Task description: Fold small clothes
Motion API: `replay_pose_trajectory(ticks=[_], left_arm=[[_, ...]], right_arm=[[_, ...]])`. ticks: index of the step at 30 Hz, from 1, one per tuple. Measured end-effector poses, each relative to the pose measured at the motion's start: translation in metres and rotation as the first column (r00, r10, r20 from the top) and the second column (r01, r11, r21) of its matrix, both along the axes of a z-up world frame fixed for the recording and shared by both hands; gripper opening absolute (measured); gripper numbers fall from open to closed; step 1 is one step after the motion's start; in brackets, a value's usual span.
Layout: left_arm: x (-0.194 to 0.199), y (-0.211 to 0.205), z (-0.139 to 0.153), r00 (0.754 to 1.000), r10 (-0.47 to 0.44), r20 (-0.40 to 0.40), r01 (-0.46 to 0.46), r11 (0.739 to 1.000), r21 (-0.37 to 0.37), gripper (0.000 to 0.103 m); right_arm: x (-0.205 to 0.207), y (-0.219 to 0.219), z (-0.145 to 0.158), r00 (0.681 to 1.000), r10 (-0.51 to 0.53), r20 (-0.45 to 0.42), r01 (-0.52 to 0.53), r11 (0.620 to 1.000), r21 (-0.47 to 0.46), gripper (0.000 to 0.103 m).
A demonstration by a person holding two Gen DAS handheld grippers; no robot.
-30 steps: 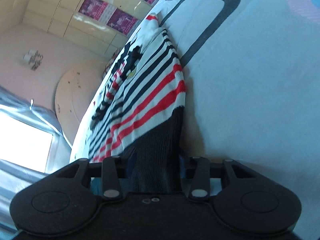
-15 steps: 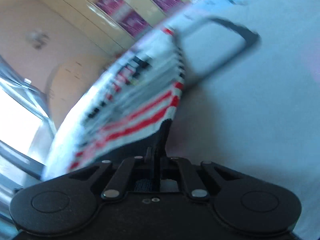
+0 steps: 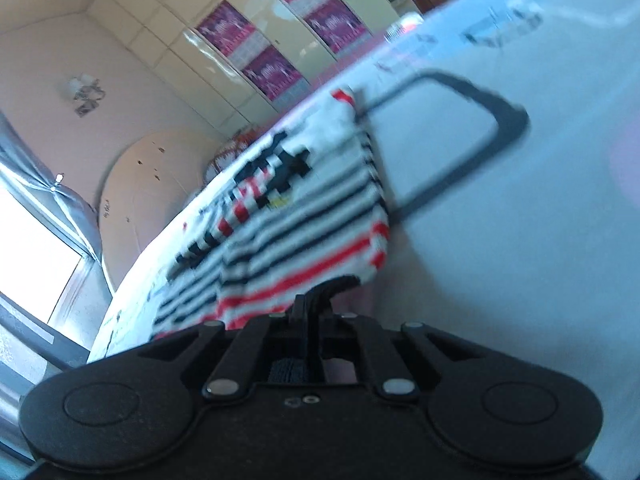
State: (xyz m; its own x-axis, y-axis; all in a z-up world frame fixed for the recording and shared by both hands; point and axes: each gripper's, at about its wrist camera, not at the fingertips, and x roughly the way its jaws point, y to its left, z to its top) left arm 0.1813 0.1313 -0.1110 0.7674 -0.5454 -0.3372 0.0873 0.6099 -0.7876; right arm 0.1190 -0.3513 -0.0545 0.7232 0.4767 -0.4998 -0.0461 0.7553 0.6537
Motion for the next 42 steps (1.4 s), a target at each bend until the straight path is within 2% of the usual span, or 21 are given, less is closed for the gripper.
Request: replay_pose_trajectory(ticks=[5, 9, 13, 16, 20, 25, 28, 30, 31, 32, 33, 34, 35, 36, 38, 42], left_arm=[[0.049, 0.002, 0.04, 0.994, 0.016, 0.112, -0.014, 1.0, -0.013, 0.004], [0.107, 0.0, 0.068, 0.986, 0.025, 0.167, -0.024, 1.0, -0.006, 0.004], [0.173, -0.002, 0.093, 0.985, 0.035, 0.172, -0.037, 0.999, 0.011, 0.004], [0.217, -0.006, 0.101, 0.989, 0.029, 0.144, -0.039, 0.997, 0.067, 0.004], [0.27, -0.007, 0.094, 0.997, 0.028, 0.076, -0.037, 0.992, 0.12, 0.004], [0.327, -0.003, 0.065, 0.999, 0.053, -0.014, -0.05, 0.986, 0.157, 0.004], [0.358, 0.004, 0.036, 0.992, 0.073, -0.099, -0.061, 0.991, 0.122, 0.004], [0.371, 0.009, 0.014, 0.982, 0.099, -0.162, -0.085, 0.992, 0.09, 0.005], [0.372, 0.009, 0.006, 0.978, 0.106, -0.182, -0.096, 0.993, 0.066, 0.008], [0.37, 0.008, 0.004, 0.98, 0.109, -0.169, -0.1, 0.993, 0.062, 0.022], [0.365, 0.006, 0.006, 0.983, 0.119, -0.138, -0.11, 0.991, 0.075, 0.05], [0.36, 0.005, 0.008, 0.987, 0.129, -0.093, -0.121, 0.988, 0.093, 0.062], [0.356, 0.005, 0.01, 0.99, 0.13, -0.057, -0.125, 0.989, 0.08, 0.071], [0.353, 0.007, 0.012, 0.99, 0.138, -0.04, -0.135, 0.988, 0.069, 0.077], [0.354, 0.007, 0.015, 0.989, 0.147, -0.021, -0.143, 0.983, 0.113, 0.077], [0.372, 0.001, 0.024, 0.996, 0.083, -0.038, -0.067, 0.948, 0.311, 0.076]], right_arm=[[0.045, 0.002, 0.046, 0.992, 0.001, 0.126, 0.005, 0.999, -0.043, 0.005], [0.098, 0.005, 0.073, 0.984, 0.009, 0.18, 0.005, 0.997, -0.078, 0.005], [0.157, 0.004, 0.088, 0.981, 0.017, 0.192, -0.002, 0.997, -0.076, 0.005], [0.205, 0.004, 0.089, 0.986, 0.04, 0.162, -0.03, 0.997, -0.066, 0.006], [0.265, 0.006, 0.074, 0.992, 0.063, 0.111, -0.059, 0.997, -0.043, 0.006], [0.333, 0.014, 0.032, 0.996, 0.087, 0.033, -0.087, 0.996, -0.012, 0.006], [0.371, 0.022, 0.0, 0.995, 0.091, -0.029, -0.091, 0.996, 0.002, 0.006], [0.392, 0.023, -0.023, 0.995, 0.084, -0.062, -0.083, 0.996, 0.027, 0.018], [0.397, 0.022, -0.032, 0.995, 0.065, -0.073, -0.063, 0.998, 0.023, 0.022], [0.398, 0.021, -0.036, 0.997, 0.046, -0.064, -0.045, 0.999, 0.007, 0.026], [0.394, 0.02, -0.036, 0.998, 0.043, -0.041, -0.043, 0.999, 0.003, 0.038], [0.39, 0.018, -0.034, 0.999, 0.043, -0.022, -0.043, 0.999, 0.001, 0.049], [0.384, 0.015, -0.031, 0.999, 0.033, 0.002, -0.033, 0.999, -0.011, 0.068], [0.378, 0.012, -0.028, 0.999, 0.013, 0.038, -0.012, 1.0, -0.026, 0.07], [0.372, 0.004, -0.024, 0.998, 0.006, 0.067, -0.004, 1.0, -0.03, 0.07], [0.377, 0.003, -0.019, 0.994, 0.063, 0.088, -0.055, 0.995, -0.086, 0.068]])
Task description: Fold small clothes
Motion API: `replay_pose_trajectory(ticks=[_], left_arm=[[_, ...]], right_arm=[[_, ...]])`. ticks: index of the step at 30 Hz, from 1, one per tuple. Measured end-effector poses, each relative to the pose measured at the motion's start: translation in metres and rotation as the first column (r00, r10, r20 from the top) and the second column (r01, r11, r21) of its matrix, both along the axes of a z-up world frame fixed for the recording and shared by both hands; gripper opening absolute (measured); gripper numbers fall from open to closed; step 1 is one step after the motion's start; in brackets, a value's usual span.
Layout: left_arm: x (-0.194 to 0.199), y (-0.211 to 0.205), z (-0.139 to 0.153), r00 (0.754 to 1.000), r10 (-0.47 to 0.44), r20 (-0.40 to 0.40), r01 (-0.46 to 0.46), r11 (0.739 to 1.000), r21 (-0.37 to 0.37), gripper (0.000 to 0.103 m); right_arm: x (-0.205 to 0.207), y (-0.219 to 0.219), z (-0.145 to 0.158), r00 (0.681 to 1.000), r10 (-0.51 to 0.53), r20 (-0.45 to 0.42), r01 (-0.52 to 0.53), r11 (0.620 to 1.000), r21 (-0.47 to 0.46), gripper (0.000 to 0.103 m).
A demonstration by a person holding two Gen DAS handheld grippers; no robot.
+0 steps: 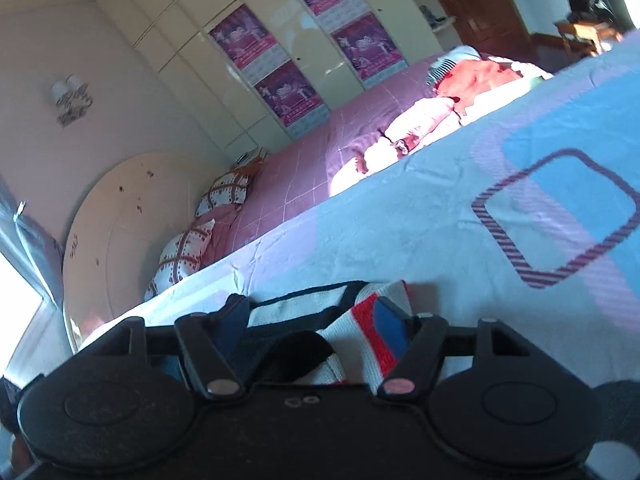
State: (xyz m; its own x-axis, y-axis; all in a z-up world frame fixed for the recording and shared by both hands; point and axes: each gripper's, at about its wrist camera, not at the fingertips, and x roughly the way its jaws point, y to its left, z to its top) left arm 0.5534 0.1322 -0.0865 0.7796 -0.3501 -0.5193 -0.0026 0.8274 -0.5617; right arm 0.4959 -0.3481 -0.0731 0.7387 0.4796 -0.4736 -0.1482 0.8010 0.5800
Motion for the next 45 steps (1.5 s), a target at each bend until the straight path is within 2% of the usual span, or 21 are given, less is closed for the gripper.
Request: replay_pose_trajectory(ticks=[4, 7, 9, 11, 13, 14, 15, 18, 24, 26, 30, 32, 34, 35, 36, 38, 40, 42, 43, 44, 45], left_arm=[[0.007, -0.014, 0.003, 0.997, -0.054, -0.055, 0.063, 0.98, 0.19, 0.06], [0.012, -0.02, 0.008, 0.996, -0.05, -0.071, 0.067, 0.962, 0.264, 0.051], [0.013, -0.021, 0.009, 0.996, -0.045, -0.076, 0.065, 0.956, 0.286, 0.047], [0.012, -0.025, 0.01, 0.996, -0.037, -0.077, 0.059, 0.946, 0.318, 0.037], [0.008, -0.028, 0.01, 0.998, -0.028, -0.058, 0.045, 0.942, 0.333, 0.023], [0.004, -0.029, 0.01, 0.999, -0.016, -0.039, 0.028, 0.94, 0.341, 0.012], [0.001, -0.03, 0.011, 1.0, -0.012, -0.016, 0.016, 0.94, 0.341, 0.006], [-0.011, -0.032, 0.012, 0.998, 0.015, 0.061, -0.034, 0.941, 0.336, 0.005], [-0.031, -0.023, 0.023, 0.976, 0.069, 0.209, -0.132, 0.944, 0.304, 0.005], [-0.026, -0.022, 0.018, 0.981, 0.104, 0.162, -0.151, 0.937, 0.314, 0.005], [-0.007, -0.017, 0.001, 0.988, 0.15, 0.029, -0.151, 0.936, 0.317, 0.005], [0.002, -0.02, -0.001, 0.99, 0.14, -0.01, -0.128, 0.932, 0.338, 0.006], [0.003, -0.02, 0.0, 0.991, 0.129, -0.022, -0.113, 0.931, 0.346, 0.007], [0.001, -0.018, 0.002, 0.991, 0.131, -0.023, -0.117, 0.937, 0.329, 0.009], [-0.004, -0.015, 0.005, 0.989, 0.147, -0.017, -0.134, 0.941, 0.311, 0.018], [-0.019, -0.018, 0.021, 0.981, 0.187, 0.056, -0.195, 0.919, 0.344, 0.035], [-0.026, -0.036, 0.033, 0.982, 0.138, 0.129, -0.177, 0.911, 0.373, 0.039], [-0.017, -0.068, 0.038, 0.992, 0.016, 0.125, -0.063, 0.922, 0.383, 0.039], [-0.012, -0.091, 0.038, 0.991, -0.071, 0.114, 0.019, 0.914, 0.406, 0.039], [-0.009, -0.111, 0.036, 0.985, -0.134, 0.112, 0.073, 0.897, 0.437, 0.047], [-0.007, -0.132, 0.032, 0.975, -0.196, 0.103, 0.124, 0.871, 0.475, 0.069]], right_arm=[[0.007, 0.021, 0.005, 0.997, 0.077, 0.01, -0.074, 0.987, -0.143, 0.068], [0.015, 0.042, 0.004, 0.991, 0.136, -0.003, -0.133, 0.96, -0.248, 0.067], [0.019, 0.059, 0.002, 0.986, 0.166, -0.021, -0.163, 0.921, -0.354, 0.064], [0.021, 0.075, -0.001, 0.981, 0.189, -0.035, -0.184, 0.875, -0.448, 0.053], [0.018, 0.087, -0.001, 0.979, 0.205, -0.02, -0.188, 0.851, -0.49, 0.028], [0.015, 0.091, -0.001, 0.979, 0.205, -0.012, -0.182, 0.839, -0.512, 0.021], [0.013, 0.096, 0.0, 0.978, 0.206, -0.001, -0.175, 0.828, -0.533, 0.011], [0.009, 0.099, 0.006, 0.98, 0.196, 0.044, -0.14, 0.823, -0.551, 0.005], [0.002, 0.084, 0.027, 0.961, 0.168, 0.22, -0.027, 0.849, -0.529, 0.005], [0.007, 0.084, 0.022, 0.968, 0.142, 0.208, -0.006, 0.839, -0.544, 0.005], [0.028, 0.079, -0.01, 0.994, 0.098, 0.04, -0.058, 0.819, -0.572, 0.005], [0.028, 0.079, -0.009, 0.995, 0.093, 0.041, -0.054, 0.825, -0.562, 0.008], [0.026, 0.081, -0.007, 0.995, 0.093, 0.041, -0.052, 0.811, -0.583, 0.02], [0.023, 0.08, -0.003, 0.995, 0.088, 0.055, -0.039, 0.809, -0.586, 0.024], [0.018, 0.078, 0.002, 0.994, 0.081, 0.076, -0.021, 0.811, -0.585, 0.03], [0.003, 0.077, 0.018, 0.987, 0.094, 0.127, -0.003, 0.814, -0.581, 0.029], [-0.006, 0.087, 0.029, 0.975, 0.152, 0.163, -0.031, 0.817, -0.576, 0.03], [-0.003, 0.113, 0.031, 0.961, 0.245, 0.131, -0.128, 0.811, -0.571, 0.028], [-0.001, 0.128, 0.029, 0.951, 0.286, 0.114, -0.175, 0.805, -0.567, 0.027], [0.001, 0.144, 0.026, 0.941, 0.325, 0.094, -0.218, 0.794, -0.567, 0.027], [0.003, 0.16, 0.02, 0.93, 0.362, 0.062, -0.265, 0.777, -0.572, 0.027]])
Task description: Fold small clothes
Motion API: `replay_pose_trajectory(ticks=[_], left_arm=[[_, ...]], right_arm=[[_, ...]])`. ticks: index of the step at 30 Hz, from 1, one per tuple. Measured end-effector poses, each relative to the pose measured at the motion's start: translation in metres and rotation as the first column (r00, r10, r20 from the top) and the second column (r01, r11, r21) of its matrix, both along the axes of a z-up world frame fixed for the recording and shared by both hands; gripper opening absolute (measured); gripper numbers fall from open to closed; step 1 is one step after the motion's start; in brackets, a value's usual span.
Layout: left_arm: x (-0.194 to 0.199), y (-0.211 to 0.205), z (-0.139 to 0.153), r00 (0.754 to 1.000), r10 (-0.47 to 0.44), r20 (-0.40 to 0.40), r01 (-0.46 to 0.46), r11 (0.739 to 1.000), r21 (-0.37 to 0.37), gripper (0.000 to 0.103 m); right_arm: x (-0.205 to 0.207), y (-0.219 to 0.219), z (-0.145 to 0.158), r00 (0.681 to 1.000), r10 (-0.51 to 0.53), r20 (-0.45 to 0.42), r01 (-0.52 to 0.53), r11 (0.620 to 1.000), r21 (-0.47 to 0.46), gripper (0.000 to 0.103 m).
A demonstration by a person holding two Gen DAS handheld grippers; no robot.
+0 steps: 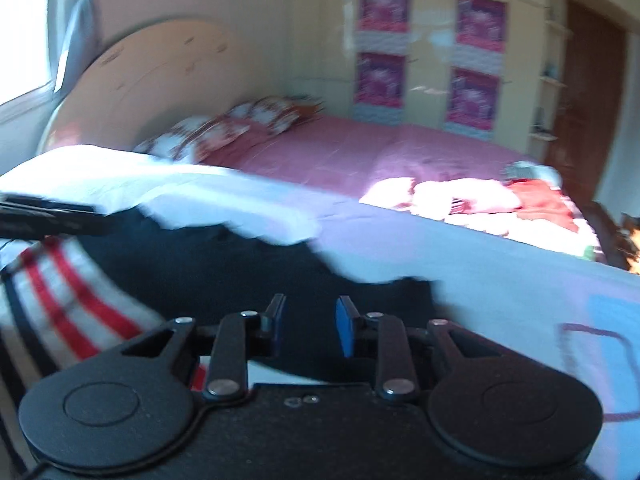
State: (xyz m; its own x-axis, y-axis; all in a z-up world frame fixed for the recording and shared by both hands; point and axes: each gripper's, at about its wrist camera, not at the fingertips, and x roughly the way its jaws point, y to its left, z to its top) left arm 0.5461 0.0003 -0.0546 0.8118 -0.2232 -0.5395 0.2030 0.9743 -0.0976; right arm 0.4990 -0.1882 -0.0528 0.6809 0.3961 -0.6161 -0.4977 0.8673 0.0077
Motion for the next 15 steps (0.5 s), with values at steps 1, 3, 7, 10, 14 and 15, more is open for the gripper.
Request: replay_pose_trajectory(ticks=[1, 3, 7, 10, 14, 15], left_arm=[[0.001, -0.018, -0.005, 0.999, -0.044, -0.008, 0.045, 0.998, 0.043, 0.078], [0.005, -0.04, -0.019, 0.992, -0.106, -0.065, 0.113, 0.988, 0.109, 0.082], [0.003, -0.006, -0.024, 0.994, 0.01, -0.109, 0.001, 0.995, 0.097, 0.082], [-0.017, 0.043, -0.026, 0.99, 0.13, -0.054, -0.118, 0.977, 0.18, 0.081], [-0.029, 0.079, -0.021, 0.967, 0.248, -0.064, -0.238, 0.962, 0.131, 0.084], [-0.033, 0.08, -0.016, 0.959, 0.278, -0.053, -0.269, 0.953, 0.14, 0.084]], right_arm=[[0.0, 0.017, -0.006, 0.999, 0.028, -0.017, -0.029, 0.999, -0.031, 0.028], [-0.006, 0.038, -0.019, 0.999, 0.055, 0.0, -0.054, 0.991, -0.124, 0.029], [-0.007, 0.01, -0.023, 0.998, -0.038, 0.048, 0.047, 0.981, -0.19, 0.033], [0.0, -0.046, -0.023, 0.985, -0.166, 0.039, 0.17, 0.971, -0.17, 0.035], [-0.004, -0.068, -0.018, 0.98, -0.195, 0.03, 0.198, 0.971, -0.138, 0.046], [-0.01, -0.063, -0.012, 0.977, -0.205, 0.053, 0.211, 0.968, -0.135, 0.041]])
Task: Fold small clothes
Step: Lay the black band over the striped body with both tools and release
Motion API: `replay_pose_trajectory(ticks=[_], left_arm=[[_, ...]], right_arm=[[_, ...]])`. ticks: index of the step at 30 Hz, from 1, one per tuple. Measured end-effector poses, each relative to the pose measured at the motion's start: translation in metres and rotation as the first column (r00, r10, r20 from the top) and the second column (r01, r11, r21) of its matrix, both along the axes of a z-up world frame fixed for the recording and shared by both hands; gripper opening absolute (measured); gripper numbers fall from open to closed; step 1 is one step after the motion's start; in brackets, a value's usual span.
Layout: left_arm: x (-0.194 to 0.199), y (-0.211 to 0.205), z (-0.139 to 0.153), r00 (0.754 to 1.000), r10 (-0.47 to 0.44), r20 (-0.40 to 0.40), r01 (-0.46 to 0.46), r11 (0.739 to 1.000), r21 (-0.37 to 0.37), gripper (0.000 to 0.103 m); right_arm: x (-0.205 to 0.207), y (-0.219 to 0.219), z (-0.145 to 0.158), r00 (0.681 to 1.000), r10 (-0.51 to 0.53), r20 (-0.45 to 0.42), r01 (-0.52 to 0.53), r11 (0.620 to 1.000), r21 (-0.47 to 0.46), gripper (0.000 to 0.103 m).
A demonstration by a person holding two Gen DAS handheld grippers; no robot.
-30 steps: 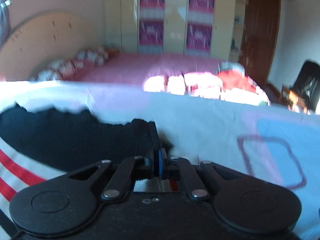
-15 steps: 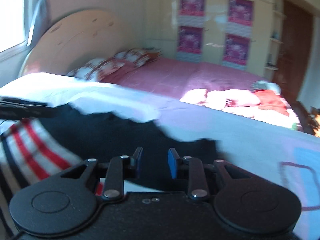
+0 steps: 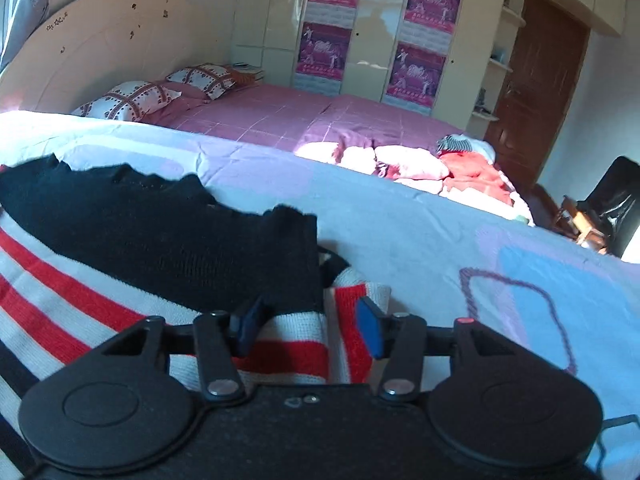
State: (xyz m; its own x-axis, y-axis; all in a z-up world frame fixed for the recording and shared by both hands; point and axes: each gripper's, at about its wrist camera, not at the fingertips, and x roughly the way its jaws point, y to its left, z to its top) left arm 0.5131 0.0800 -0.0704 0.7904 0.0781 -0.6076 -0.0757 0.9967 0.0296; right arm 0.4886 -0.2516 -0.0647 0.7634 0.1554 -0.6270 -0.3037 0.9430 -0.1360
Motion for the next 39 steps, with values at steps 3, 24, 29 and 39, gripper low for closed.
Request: replay_pose_trajectory(ticks=[3, 24, 29, 39], left_arm=[[-0.021, -0.011, 0.02, 0.994, -0.048, 0.103, 0.055, 0.996, -0.064, 0.084], [-0.088, -0.03, 0.006, 0.998, -0.058, 0.026, 0.061, 0.992, -0.11, 0.084], [-0.083, -0.094, 0.007, 0.978, -0.205, 0.029, 0.207, 0.968, -0.144, 0.084], [-0.115, -0.062, -0.01, 0.993, -0.118, 0.002, 0.118, 0.991, -0.068, 0.084]], right_arm=[[-0.027, 0.016, 0.019, 0.997, 0.062, 0.049, -0.067, 0.992, 0.108, 0.04], [-0.089, 0.012, 0.011, 1.0, 0.01, -0.029, -0.006, 0.994, 0.109, 0.036], [-0.119, 0.079, 0.016, 0.983, 0.184, -0.017, -0.18, 0.974, 0.139, 0.037], [-0.146, 0.042, 0.0, 0.992, 0.124, -0.021, -0.124, 0.992, -0.022, 0.048]])
